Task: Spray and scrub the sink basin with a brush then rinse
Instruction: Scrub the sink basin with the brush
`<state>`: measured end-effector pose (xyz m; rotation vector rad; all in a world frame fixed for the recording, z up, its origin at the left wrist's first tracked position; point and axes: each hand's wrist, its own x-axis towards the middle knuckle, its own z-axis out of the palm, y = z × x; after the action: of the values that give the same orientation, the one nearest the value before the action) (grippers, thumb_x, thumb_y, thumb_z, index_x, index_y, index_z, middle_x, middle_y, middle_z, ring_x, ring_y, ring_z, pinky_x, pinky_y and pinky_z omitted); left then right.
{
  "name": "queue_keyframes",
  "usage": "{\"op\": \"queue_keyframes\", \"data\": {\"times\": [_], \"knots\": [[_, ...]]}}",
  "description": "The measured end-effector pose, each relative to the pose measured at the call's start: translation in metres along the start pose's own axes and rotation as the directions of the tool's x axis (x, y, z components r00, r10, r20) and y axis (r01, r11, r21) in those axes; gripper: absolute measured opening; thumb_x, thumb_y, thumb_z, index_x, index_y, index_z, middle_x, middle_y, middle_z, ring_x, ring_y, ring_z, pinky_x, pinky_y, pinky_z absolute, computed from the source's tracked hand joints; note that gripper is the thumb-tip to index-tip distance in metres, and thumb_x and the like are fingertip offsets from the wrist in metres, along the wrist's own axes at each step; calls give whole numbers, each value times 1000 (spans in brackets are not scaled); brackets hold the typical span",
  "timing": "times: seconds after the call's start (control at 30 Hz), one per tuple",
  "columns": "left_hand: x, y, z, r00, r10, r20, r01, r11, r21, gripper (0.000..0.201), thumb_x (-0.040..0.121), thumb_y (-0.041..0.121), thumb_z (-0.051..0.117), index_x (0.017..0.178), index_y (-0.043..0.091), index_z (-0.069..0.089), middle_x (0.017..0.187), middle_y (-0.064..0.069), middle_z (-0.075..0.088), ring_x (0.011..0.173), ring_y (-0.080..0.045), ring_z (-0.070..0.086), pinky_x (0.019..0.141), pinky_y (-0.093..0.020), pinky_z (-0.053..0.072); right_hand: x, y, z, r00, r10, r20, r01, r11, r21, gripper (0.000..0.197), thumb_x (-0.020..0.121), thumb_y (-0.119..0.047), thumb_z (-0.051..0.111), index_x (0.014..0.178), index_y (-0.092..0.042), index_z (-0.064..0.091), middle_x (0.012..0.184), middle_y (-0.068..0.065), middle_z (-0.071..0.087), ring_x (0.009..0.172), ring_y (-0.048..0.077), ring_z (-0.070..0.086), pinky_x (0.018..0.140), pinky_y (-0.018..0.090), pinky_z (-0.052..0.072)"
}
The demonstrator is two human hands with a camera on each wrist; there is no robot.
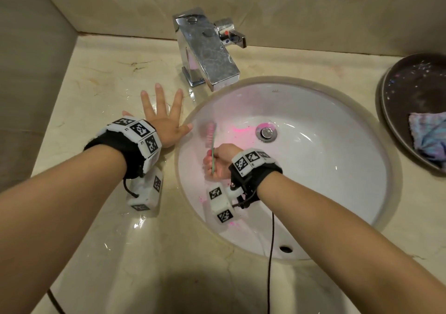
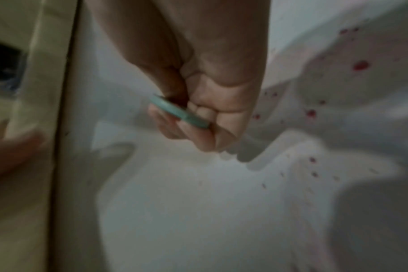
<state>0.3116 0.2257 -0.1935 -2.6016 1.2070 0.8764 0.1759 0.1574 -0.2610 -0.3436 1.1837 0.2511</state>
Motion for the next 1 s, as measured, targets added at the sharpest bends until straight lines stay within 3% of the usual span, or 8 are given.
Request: {"op": "queue_keyframes", "data": {"times": [0.07, 0.23, 0.33, 0.5, 0.67, 0.8, 0.9, 1.0], "knots": [[-1, 0, 0, 1000, 0, 3, 0, 1000, -4, 75, 93, 59, 31, 143, 41, -23, 149, -1, -38, 138, -33, -30, 99, -74, -4, -4, 4, 3, 1000, -3, 28, 4, 1000, -19, 34, 97, -14, 23, 67, -16, 38, 41, 2, 41, 47, 13, 32, 56, 22, 30], [-1, 0, -1, 1000, -2, 6, 2, 1000, -6, 75, 93, 59, 32, 143, 42, -22, 148, -1, -38, 138, -33, -31, 99, -73, -5, -3, -19, -9, 979, -122, -166, 122, 992, -13, 30, 96, -11, 25, 69, -13, 39, 51, 4, 40, 48, 16, 36, 52, 25, 35], [-1, 1, -1, 1000, -4, 2, 4, 1000, -6, 75, 93, 58, 32, 143, 42, -21, 149, -1, -37, 138, -33, -30, 99, -73, -4, -7, -6, -5, 985, -77, -152, 55, 988, -143, 33, 97, -12, 26, 67, -14, 39, 44, 3, 41, 45, 16, 35, 66, 25, 47], [-2, 2, -1, 1000, -9, -1, 9, 1000, -14, 76, 92, 59, 33, 144, 42, -20, 149, -1, -36, 138, -33, -30, 99, -73, -4, -7, 17, -1, 985, -69, -158, 10, 938, -345, 35, 95, -8, 24, 64, -12, 40, 50, 5, 40, 37, 16, 35, 40, 16, 31], [-2, 2, -3, 1000, -11, 17, 11, 1000, -8, 76, 93, 59, 32, 143, 42, -22, 148, 0, -39, 137, -33, -31, 100, -73, -5, -12, -6, -8, 928, -261, -266, 144, 909, -390, 25, 97, -2, 29, 81, 0, 49, 64, 10, 44, 50, 19, 42, 50, 28, 39], [-3, 2, -4, 1000, -9, 21, 9, 1000, -9, 76, 93, 59, 32, 143, 42, -22, 148, -1, -39, 137, -33, -31, 100, -73, -5, -16, 6, -9, 969, -133, -207, 46, 924, -380, 33, 99, -10, 27, 68, -10, 40, 56, 4, 39, 40, 15, 37, 33, 11, 32], [-3, 2, -4, 999, -13, 29, 13, 1000, -13, 76, 92, 60, 32, 142, 42, -23, 148, -1, -39, 137, -33, -31, 100, -73, -5, -12, 19, -13, 986, -105, -130, 34, 889, -457, 38, 100, -11, 26, 64, -9, 39, 36, 1, 40, 24, 12, 37, 32, 9, 30], [-3, 2, -5, 999, -13, 38, 14, 1000, -10, 76, 93, 59, 32, 142, 42, -24, 147, -1, -40, 137, -33, -32, 100, -73, -5, -19, 8, -21, 940, -225, -255, 50, 833, -551, 32, 99, -12, 34, 67, -15, 41, 55, -2, 44, 41, 8, 44, 40, 20, 41]]}}
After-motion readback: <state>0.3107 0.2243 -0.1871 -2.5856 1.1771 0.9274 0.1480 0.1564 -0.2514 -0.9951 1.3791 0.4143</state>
